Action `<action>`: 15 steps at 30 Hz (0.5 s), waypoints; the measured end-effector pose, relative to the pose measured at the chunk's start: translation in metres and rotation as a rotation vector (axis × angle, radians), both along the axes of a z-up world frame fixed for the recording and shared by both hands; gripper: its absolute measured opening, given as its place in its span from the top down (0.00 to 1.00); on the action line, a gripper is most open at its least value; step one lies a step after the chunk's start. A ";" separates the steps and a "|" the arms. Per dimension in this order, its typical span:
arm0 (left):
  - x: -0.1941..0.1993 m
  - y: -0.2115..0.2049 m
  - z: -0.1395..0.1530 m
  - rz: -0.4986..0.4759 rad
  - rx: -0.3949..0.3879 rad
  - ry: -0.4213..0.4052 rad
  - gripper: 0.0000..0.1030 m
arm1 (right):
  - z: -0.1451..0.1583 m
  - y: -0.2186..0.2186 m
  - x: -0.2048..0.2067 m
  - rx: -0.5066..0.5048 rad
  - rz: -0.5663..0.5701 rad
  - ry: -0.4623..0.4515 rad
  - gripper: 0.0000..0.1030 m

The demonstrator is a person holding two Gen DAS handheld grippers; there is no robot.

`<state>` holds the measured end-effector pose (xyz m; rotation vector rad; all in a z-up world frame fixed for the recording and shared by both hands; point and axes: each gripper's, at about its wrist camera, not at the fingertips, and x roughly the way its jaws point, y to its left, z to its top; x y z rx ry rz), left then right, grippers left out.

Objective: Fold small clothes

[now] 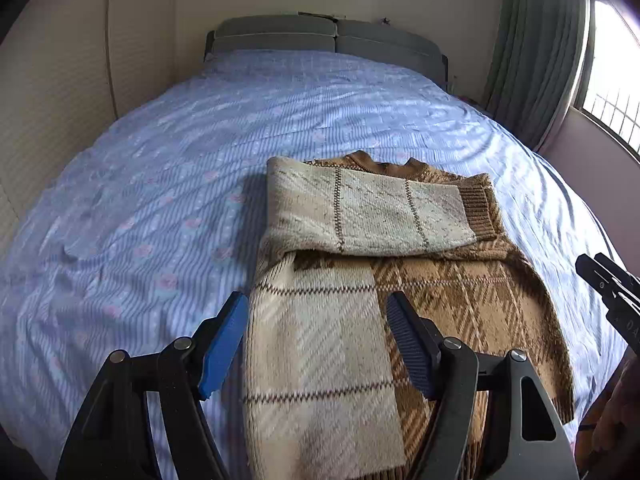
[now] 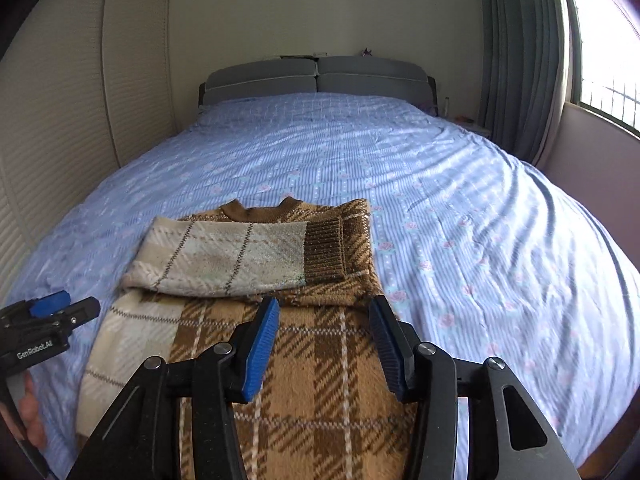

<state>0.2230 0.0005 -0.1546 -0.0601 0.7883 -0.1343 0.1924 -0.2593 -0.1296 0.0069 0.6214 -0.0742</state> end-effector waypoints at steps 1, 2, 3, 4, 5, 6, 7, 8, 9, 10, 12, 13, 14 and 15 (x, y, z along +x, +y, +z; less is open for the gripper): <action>-0.011 0.002 0.001 0.008 0.003 -0.005 0.30 | 0.002 0.001 -0.014 -0.023 -0.011 -0.012 0.50; -0.023 0.003 0.001 0.010 0.000 -0.007 0.30 | 0.004 0.001 -0.026 -0.038 -0.020 -0.021 0.50; -0.032 0.004 0.001 0.013 0.001 -0.008 0.30 | 0.005 0.000 -0.037 -0.040 -0.026 -0.028 0.49; -0.041 0.005 0.001 0.018 0.005 -0.007 0.30 | 0.005 -0.002 -0.047 -0.036 -0.032 -0.031 0.49; -0.049 0.006 0.000 0.022 0.005 -0.005 0.30 | 0.005 -0.004 -0.056 -0.028 -0.040 -0.031 0.46; -0.056 0.006 0.000 0.027 0.003 -0.006 0.30 | 0.005 -0.006 -0.066 -0.019 -0.048 -0.032 0.43; -0.063 0.008 -0.001 0.037 0.000 -0.009 0.30 | 0.004 -0.008 -0.075 -0.014 -0.058 -0.012 0.41; -0.071 0.009 -0.003 0.044 -0.002 -0.012 0.29 | 0.003 -0.010 -0.084 -0.009 -0.063 -0.013 0.38; -0.077 0.010 -0.004 0.051 -0.002 -0.012 0.29 | 0.001 -0.012 -0.091 -0.006 -0.068 -0.012 0.36; -0.084 0.011 -0.006 0.055 -0.003 -0.013 0.27 | -0.001 -0.013 -0.099 -0.004 -0.073 -0.010 0.35; -0.097 0.011 -0.010 0.060 0.004 -0.017 0.26 | -0.008 -0.014 -0.109 -0.007 -0.075 -0.005 0.35; -0.102 0.012 -0.013 0.061 0.008 -0.019 0.26 | -0.010 -0.015 -0.114 -0.012 -0.079 -0.005 0.35; -0.108 0.013 -0.016 0.061 0.010 -0.022 0.26 | -0.013 -0.016 -0.118 -0.015 -0.084 -0.005 0.35; -0.113 0.015 -0.018 0.064 0.010 -0.026 0.26 | -0.016 -0.017 -0.122 -0.014 -0.089 -0.003 0.35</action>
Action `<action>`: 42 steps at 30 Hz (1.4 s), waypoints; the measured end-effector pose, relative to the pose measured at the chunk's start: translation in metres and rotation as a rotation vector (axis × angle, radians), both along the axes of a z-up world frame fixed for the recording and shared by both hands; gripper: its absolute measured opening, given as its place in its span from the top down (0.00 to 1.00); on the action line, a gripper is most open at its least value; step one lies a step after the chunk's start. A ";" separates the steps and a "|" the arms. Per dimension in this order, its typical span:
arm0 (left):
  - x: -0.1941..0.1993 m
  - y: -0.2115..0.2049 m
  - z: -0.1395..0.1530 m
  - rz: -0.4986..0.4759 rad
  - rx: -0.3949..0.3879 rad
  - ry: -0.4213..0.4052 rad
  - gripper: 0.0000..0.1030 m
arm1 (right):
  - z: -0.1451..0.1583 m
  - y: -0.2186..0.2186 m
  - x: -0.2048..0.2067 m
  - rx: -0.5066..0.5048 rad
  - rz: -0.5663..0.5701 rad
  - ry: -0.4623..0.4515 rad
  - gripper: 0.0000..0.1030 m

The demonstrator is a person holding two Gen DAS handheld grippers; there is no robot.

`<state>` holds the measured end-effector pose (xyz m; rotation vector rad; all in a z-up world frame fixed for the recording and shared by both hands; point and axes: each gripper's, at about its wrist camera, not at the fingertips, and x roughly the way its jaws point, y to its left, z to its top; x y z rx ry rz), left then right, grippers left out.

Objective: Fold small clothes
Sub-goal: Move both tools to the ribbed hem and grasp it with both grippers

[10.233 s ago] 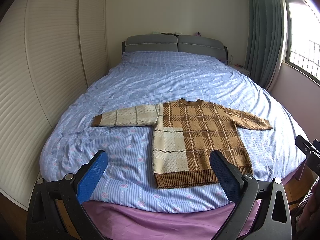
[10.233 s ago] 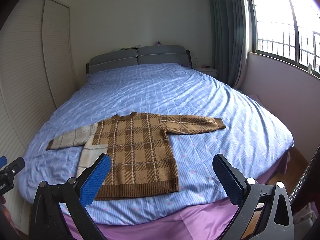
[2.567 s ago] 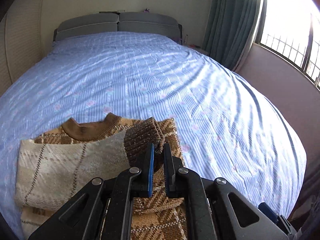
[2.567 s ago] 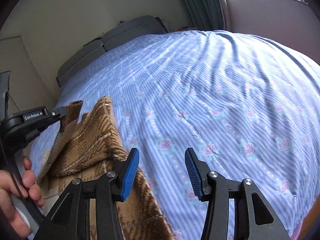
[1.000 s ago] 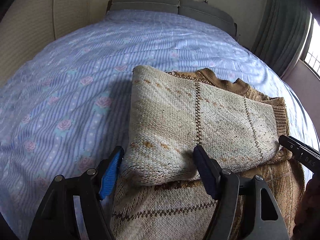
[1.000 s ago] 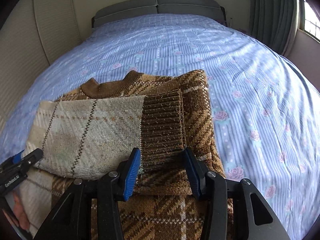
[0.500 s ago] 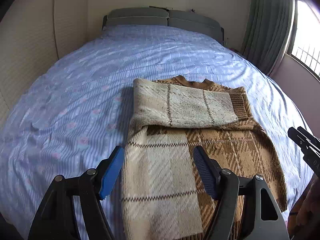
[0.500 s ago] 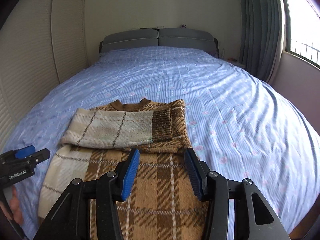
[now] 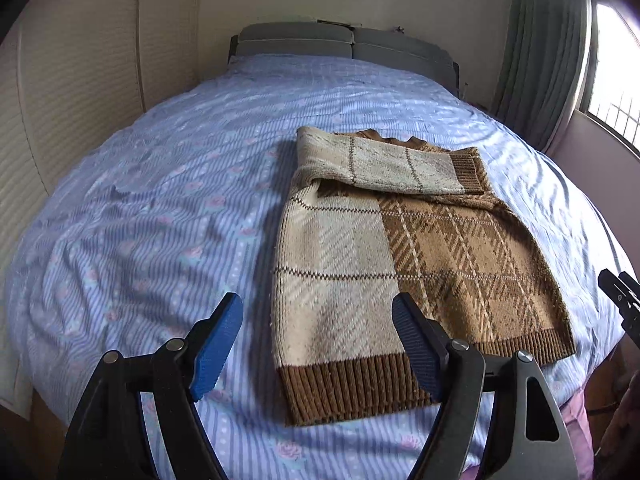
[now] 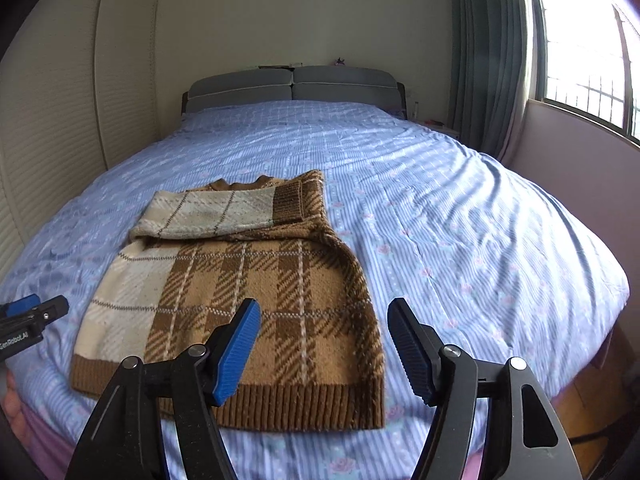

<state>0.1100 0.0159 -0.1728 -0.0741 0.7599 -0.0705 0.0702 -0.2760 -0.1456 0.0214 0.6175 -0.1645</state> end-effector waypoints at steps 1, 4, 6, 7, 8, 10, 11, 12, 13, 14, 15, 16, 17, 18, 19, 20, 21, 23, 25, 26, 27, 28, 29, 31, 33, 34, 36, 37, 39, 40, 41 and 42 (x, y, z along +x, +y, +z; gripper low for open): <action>-0.005 0.002 -0.002 0.007 -0.001 -0.005 0.26 | -0.003 -0.001 -0.004 0.003 -0.007 0.002 0.35; -0.018 0.008 -0.012 0.012 -0.016 -0.008 0.26 | -0.010 -0.004 -0.014 -0.002 -0.035 0.005 0.35; -0.023 0.009 -0.019 0.012 -0.007 -0.001 0.26 | -0.016 -0.004 -0.019 -0.011 -0.045 0.008 0.35; -0.024 0.009 -0.023 0.012 -0.006 0.004 0.26 | -0.019 -0.004 -0.020 -0.017 -0.054 0.014 0.35; -0.026 0.009 -0.028 0.016 -0.005 0.008 0.26 | -0.024 -0.004 -0.020 -0.020 -0.060 0.022 0.35; -0.028 0.009 -0.035 0.024 -0.002 0.015 0.26 | -0.033 -0.006 -0.022 -0.017 -0.074 0.046 0.35; -0.029 0.010 -0.039 0.029 0.001 0.017 0.26 | -0.038 -0.007 -0.022 -0.013 -0.081 0.058 0.35; -0.029 0.011 -0.043 0.034 0.000 0.022 0.26 | -0.042 -0.009 -0.023 -0.006 -0.086 0.068 0.35; -0.028 0.012 -0.047 0.039 -0.004 0.031 0.26 | -0.046 -0.011 -0.024 -0.002 -0.094 0.074 0.35; -0.027 0.013 -0.051 0.046 -0.014 0.043 0.26 | -0.049 -0.013 -0.025 0.000 -0.102 0.079 0.35; -0.026 0.015 -0.054 0.054 -0.024 0.051 0.26 | -0.050 -0.015 -0.026 0.006 -0.107 0.083 0.35; -0.025 0.016 -0.058 0.058 -0.033 0.057 0.27 | -0.051 -0.018 -0.025 0.017 -0.113 0.086 0.35; -0.025 0.017 -0.061 0.063 -0.041 0.064 0.27 | -0.053 -0.020 -0.025 0.026 -0.119 0.089 0.35; -0.025 0.018 -0.064 0.064 -0.047 0.068 0.27 | -0.055 -0.022 -0.024 0.035 -0.128 0.094 0.35; -0.024 0.018 -0.066 0.068 -0.049 0.071 0.28 | -0.057 -0.025 -0.024 0.045 -0.136 0.100 0.35; -0.024 0.018 -0.068 0.070 -0.046 0.074 0.29 | -0.059 -0.028 -0.024 0.057 -0.142 0.106 0.35; -0.024 0.018 -0.070 0.068 -0.047 0.077 0.31 | -0.061 -0.030 -0.023 0.068 -0.146 0.112 0.35; -0.023 0.016 -0.073 0.061 -0.050 0.083 0.34 | -0.064 -0.034 -0.022 0.086 -0.155 0.116 0.35; -0.022 0.015 -0.076 0.052 -0.057 0.089 0.34 | -0.066 -0.036 -0.021 0.094 -0.159 0.121 0.35; -0.021 0.014 -0.077 0.049 -0.059 0.093 0.35 | -0.068 -0.036 -0.020 0.096 -0.158 0.127 0.35; -0.020 0.013 -0.079 0.047 -0.062 0.099 0.35 | -0.070 -0.037 -0.019 0.100 -0.157 0.134 0.35; -0.019 0.012 -0.080 0.044 -0.069 0.105 0.36 | -0.072 -0.037 -0.018 0.103 -0.159 0.140 0.35; -0.019 0.012 -0.082 0.042 -0.074 0.110 0.37 | -0.073 -0.038 -0.017 0.108 -0.160 0.146 0.35; -0.017 0.012 -0.085 0.040 -0.081 0.118 0.37 | -0.076 -0.042 -0.015 0.124 -0.167 0.158 0.35; -0.016 0.012 -0.087 0.041 -0.086 0.123 0.37 | -0.080 -0.046 -0.012 0.144 -0.174 0.173 0.35; -0.015 0.012 -0.088 0.043 -0.087 0.125 0.37 | -0.082 -0.048 -0.010 0.155 -0.177 0.179 0.35; -0.013 0.011 -0.091 0.039 -0.094 0.130 0.37 | -0.086 -0.052 -0.007 0.179 -0.181 0.191 0.37; -0.012 0.010 -0.091 0.036 -0.097 0.131 0.37 | -0.088 -0.053 -0.005 0.191 -0.179 0.198 0.39; -0.010 0.009 -0.093 0.030 -0.104 0.131 0.37 | -0.092 -0.055 0.001 0.202 -0.172 0.218 0.47; -0.009 0.009 -0.094 0.028 -0.108 0.133 0.37 | -0.095 -0.054 0.003 0.207 -0.167 0.228 0.47; -0.009 0.009 -0.094 0.029 -0.110 0.136 0.37 | -0.097 -0.054 0.006 0.213 -0.162 0.238 0.48; -0.009 0.008 -0.095 0.027 -0.111 0.136 0.37 | -0.099 -0.054 0.008 0.218 -0.159 0.244 0.48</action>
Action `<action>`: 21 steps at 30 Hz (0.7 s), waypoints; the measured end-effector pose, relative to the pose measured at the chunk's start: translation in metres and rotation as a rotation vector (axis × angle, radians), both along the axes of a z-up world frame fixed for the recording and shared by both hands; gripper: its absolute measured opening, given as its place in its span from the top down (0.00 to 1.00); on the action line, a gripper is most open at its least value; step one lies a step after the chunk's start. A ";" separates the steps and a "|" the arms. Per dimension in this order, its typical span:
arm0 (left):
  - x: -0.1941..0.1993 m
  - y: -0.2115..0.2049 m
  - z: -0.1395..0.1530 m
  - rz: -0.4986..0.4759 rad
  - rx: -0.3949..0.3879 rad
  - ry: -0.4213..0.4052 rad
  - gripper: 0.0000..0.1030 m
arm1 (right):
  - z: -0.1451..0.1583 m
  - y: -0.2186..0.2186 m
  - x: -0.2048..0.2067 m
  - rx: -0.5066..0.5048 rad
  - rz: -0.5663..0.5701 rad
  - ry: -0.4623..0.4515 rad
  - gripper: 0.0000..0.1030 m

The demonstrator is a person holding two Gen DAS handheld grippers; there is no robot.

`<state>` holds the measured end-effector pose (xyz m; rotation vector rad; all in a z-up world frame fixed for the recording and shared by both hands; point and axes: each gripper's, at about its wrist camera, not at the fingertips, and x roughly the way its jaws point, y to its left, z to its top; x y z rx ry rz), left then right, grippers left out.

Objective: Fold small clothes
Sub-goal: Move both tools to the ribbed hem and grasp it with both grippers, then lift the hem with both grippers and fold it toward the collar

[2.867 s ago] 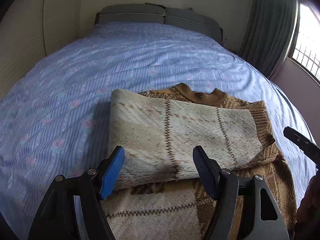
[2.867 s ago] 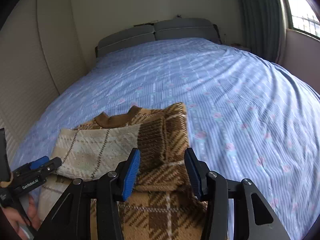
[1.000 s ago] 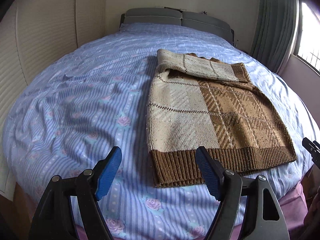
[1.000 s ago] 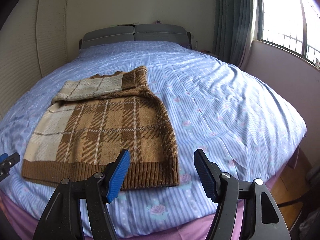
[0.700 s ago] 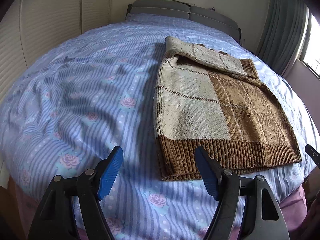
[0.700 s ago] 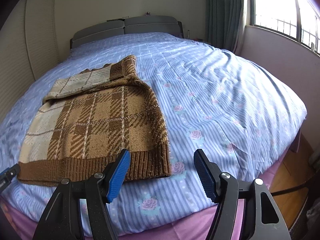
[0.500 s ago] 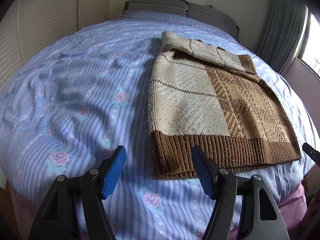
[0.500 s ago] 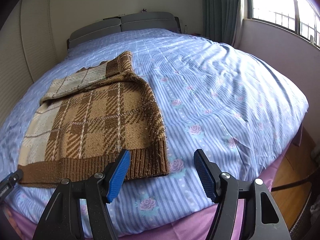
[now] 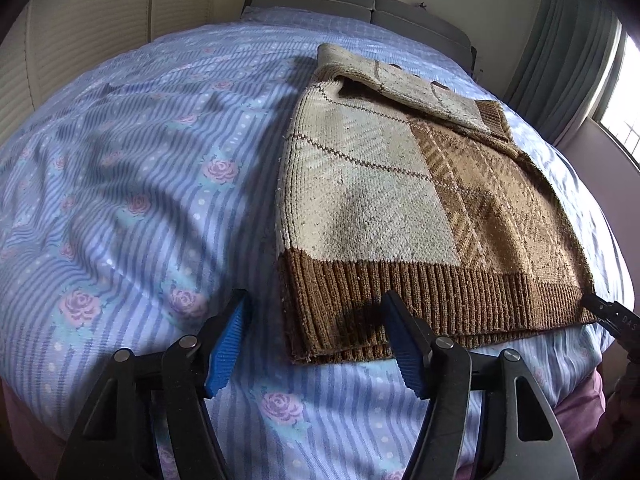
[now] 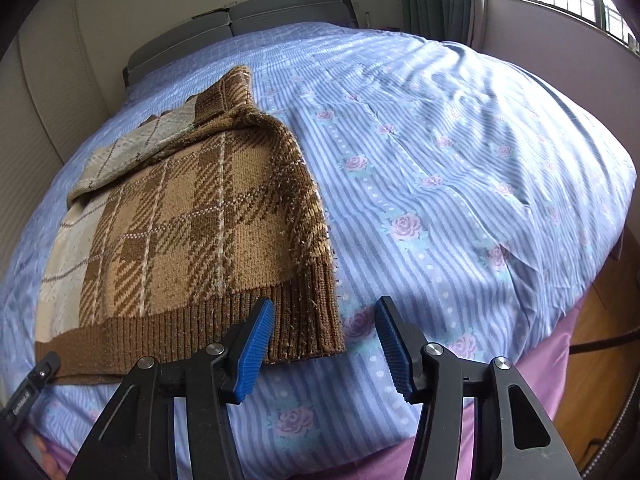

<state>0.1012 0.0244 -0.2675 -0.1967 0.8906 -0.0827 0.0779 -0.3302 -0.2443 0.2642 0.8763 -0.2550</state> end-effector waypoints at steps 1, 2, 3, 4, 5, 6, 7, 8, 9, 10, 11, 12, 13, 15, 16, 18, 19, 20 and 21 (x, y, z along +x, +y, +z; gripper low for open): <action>0.000 0.000 0.000 -0.003 -0.004 0.001 0.37 | -0.001 0.000 0.001 0.004 0.001 0.004 0.48; 0.000 0.000 0.000 -0.008 -0.010 0.002 0.43 | -0.002 0.000 0.002 0.010 0.003 0.008 0.48; 0.000 0.000 0.000 -0.014 -0.016 0.004 0.54 | -0.003 -0.001 0.003 0.015 0.005 0.012 0.48; 0.001 -0.001 0.000 -0.020 -0.023 0.007 0.62 | -0.005 -0.001 0.004 0.021 0.007 0.015 0.50; 0.001 -0.001 -0.001 -0.026 -0.033 0.012 0.78 | -0.005 -0.001 0.004 0.029 0.013 0.016 0.55; 0.002 -0.001 -0.002 -0.032 -0.046 0.019 0.84 | -0.006 -0.001 0.004 0.035 0.021 0.015 0.60; 0.002 0.000 -0.003 -0.032 -0.055 0.022 0.84 | -0.006 0.000 0.004 0.037 0.027 0.014 0.62; 0.001 0.000 -0.003 -0.031 -0.061 0.021 0.85 | -0.005 0.001 0.005 0.041 0.037 0.011 0.69; 0.001 0.001 -0.003 -0.032 -0.068 0.021 0.87 | -0.005 0.002 0.005 0.045 0.048 0.009 0.76; 0.001 0.002 -0.002 -0.033 -0.074 0.022 0.88 | -0.005 0.003 0.005 0.045 0.054 0.008 0.82; -0.001 0.002 -0.001 -0.033 -0.070 0.021 0.89 | -0.004 0.004 0.004 0.046 0.058 0.004 0.88; -0.001 0.003 0.000 -0.033 -0.064 0.024 0.89 | -0.003 0.003 0.003 0.047 0.058 -0.003 0.89; -0.002 0.003 0.001 -0.032 -0.058 0.027 0.90 | 0.000 0.003 0.002 0.050 0.055 -0.013 0.89; -0.006 0.006 0.004 -0.028 -0.056 0.023 0.90 | 0.006 0.001 -0.003 0.059 0.050 -0.035 0.90; -0.008 0.007 0.007 -0.026 -0.057 0.015 0.90 | 0.009 0.000 -0.005 0.064 0.051 -0.046 0.90; -0.011 0.009 0.015 -0.025 -0.051 -0.002 0.91 | 0.015 0.001 -0.010 0.071 0.056 -0.060 0.91; -0.013 0.009 0.018 -0.025 -0.049 -0.008 0.91 | 0.017 0.001 -0.014 0.077 0.059 -0.067 0.91; -0.015 0.010 0.021 -0.025 -0.048 -0.014 0.91 | 0.020 0.002 -0.017 0.082 0.062 -0.071 0.91; -0.016 0.011 0.024 -0.025 -0.047 -0.017 0.91 | 0.022 0.002 -0.021 0.089 0.065 -0.075 0.91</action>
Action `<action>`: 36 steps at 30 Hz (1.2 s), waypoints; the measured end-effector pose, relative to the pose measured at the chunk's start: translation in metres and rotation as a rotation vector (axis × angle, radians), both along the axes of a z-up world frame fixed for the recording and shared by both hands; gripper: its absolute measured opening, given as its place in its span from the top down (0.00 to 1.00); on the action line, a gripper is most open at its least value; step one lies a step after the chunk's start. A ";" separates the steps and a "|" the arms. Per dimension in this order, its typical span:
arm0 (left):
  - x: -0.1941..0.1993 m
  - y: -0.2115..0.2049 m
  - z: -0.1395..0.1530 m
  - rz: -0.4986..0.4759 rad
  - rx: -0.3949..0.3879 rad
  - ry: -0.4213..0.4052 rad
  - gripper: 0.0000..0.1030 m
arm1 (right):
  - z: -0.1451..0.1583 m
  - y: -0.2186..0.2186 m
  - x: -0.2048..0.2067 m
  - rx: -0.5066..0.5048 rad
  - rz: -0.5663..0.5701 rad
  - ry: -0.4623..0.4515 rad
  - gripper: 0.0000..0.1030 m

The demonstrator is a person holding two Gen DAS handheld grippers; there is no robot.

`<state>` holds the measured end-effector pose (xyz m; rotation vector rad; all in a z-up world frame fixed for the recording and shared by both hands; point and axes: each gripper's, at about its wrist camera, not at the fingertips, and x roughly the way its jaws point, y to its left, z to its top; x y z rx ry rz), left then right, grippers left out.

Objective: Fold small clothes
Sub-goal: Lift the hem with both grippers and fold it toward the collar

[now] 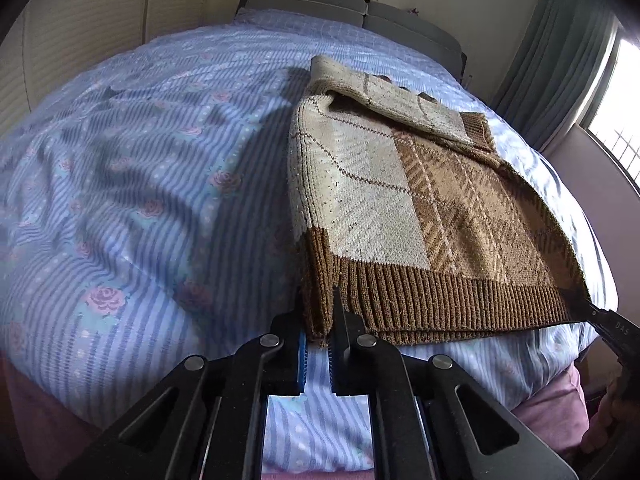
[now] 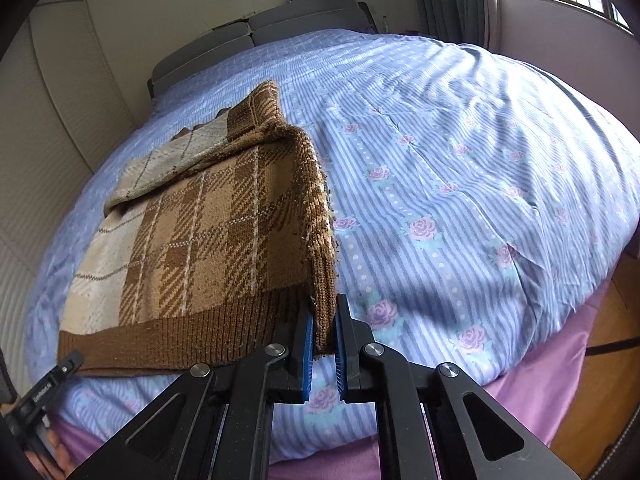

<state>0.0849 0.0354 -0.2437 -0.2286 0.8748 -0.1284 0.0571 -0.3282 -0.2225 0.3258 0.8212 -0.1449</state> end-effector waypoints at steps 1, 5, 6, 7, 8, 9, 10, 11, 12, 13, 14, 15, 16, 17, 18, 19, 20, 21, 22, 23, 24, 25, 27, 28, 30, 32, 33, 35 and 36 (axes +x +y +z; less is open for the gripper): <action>-0.002 0.001 0.002 0.000 0.001 0.000 0.91 | 0.002 0.000 -0.003 0.008 0.002 -0.003 0.91; -0.019 0.009 0.013 -0.004 -0.003 -0.003 0.91 | 0.009 -0.001 -0.020 0.051 0.000 -0.012 0.91; -0.024 0.012 0.015 -0.005 -0.007 -0.003 0.91 | 0.010 0.000 -0.025 0.057 0.001 -0.013 0.91; -0.029 0.014 0.017 -0.006 -0.010 -0.002 0.91 | 0.011 0.001 -0.031 0.062 0.002 -0.013 0.91; -0.035 0.016 0.019 -0.005 -0.011 0.000 0.91 | 0.011 0.002 -0.037 0.069 0.001 -0.012 0.91; -0.040 0.018 0.020 -0.005 -0.012 0.002 0.91 | 0.011 0.003 -0.044 0.076 0.000 -0.010 0.91; -0.044 0.020 0.021 -0.004 -0.012 0.003 0.91 | 0.010 0.004 -0.050 0.084 -0.001 -0.008 0.91; -0.048 0.021 0.021 -0.004 -0.014 0.003 0.91 | 0.010 0.005 -0.054 0.093 -0.004 -0.008 0.91; -0.050 0.023 0.023 -0.002 -0.016 -0.001 0.91 | 0.011 0.005 -0.057 0.100 -0.004 -0.017 0.91; -0.051 0.024 0.025 0.002 -0.018 -0.012 0.91 | 0.013 0.004 -0.058 0.103 -0.005 -0.025 0.91; -0.053 0.024 0.029 0.005 -0.021 -0.025 0.91 | 0.015 0.003 -0.058 0.106 -0.007 -0.040 0.91; -0.052 0.025 0.034 0.008 -0.027 -0.040 0.91 | 0.018 0.002 -0.058 0.115 -0.009 -0.058 0.91; -0.051 0.026 0.040 0.009 -0.034 -0.058 0.91 | 0.022 0.000 -0.058 0.129 -0.012 -0.082 0.91; -0.049 0.026 0.047 0.009 -0.037 -0.076 0.91 | 0.028 -0.002 -0.058 0.142 -0.011 -0.112 0.91; -0.047 0.026 0.053 0.010 -0.041 -0.094 0.91 | 0.035 -0.001 -0.057 0.148 -0.010 -0.141 0.91; -0.044 0.027 0.060 0.015 -0.052 -0.109 0.91 | 0.043 -0.002 -0.056 0.149 -0.007 -0.170 0.91; -0.038 0.029 0.068 0.022 -0.069 -0.125 0.91 | 0.051 -0.002 -0.053 0.146 -0.003 -0.198 0.91; -0.031 0.030 0.076 0.028 -0.081 -0.142 0.91 | 0.059 -0.002 -0.050 0.141 0.001 -0.225 0.91; -0.023 0.031 0.084 0.032 -0.089 -0.164 0.91 | 0.066 -0.001 -0.046 0.136 0.004 -0.248 0.91; -0.015 0.031 0.094 0.039 -0.096 -0.191 0.91 | 0.074 0.000 -0.040 0.134 0.005 -0.271 0.91; -0.007 0.030 0.102 0.045 -0.101 -0.212 0.91 | 0.080 0.000 -0.034 0.137 0.007 -0.290 0.91; 0.004 0.029 0.111 0.048 -0.108 -0.231 0.91 | 0.085 0.000 -0.027 0.138 0.004 -0.305 0.91; 0.023 0.027 0.126 0.056 -0.108 -0.269 0.91 | 0.095 -0.003 -0.013 0.142 -0.010 -0.335 0.91; 0.034 0.024 0.133 0.058 -0.105 -0.287 0.91 | 0.099 -0.005 -0.005 0.148 -0.020 -0.347 0.91; 0.053 0.021 0.143 0.064 -0.104 -0.311 0.91 | 0.110 -0.010 0.014 0.159 -0.038 -0.377 0.92; 0.075 0.018 0.149 0.072 -0.104 -0.323 0.91 | 0.119 -0.014 0.035 0.151 -0.055 -0.404 0.91; 0.087 0.016 0.152 0.077 -0.105 -0.325 0.91 | 0.123 -0.015 0.047 0.146 -0.062 -0.414 0.92; 0.112 0.013 0.154 0.086 -0.102 -0.325 0.91 | 0.128 -0.018 0.072 0.140 -0.073 -0.422 0.92; 0.125 0.012 0.154 0.090 -0.101 -0.322 0.91 | 0.128 -0.020 0.086 0.142 -0.079 -0.421 0.92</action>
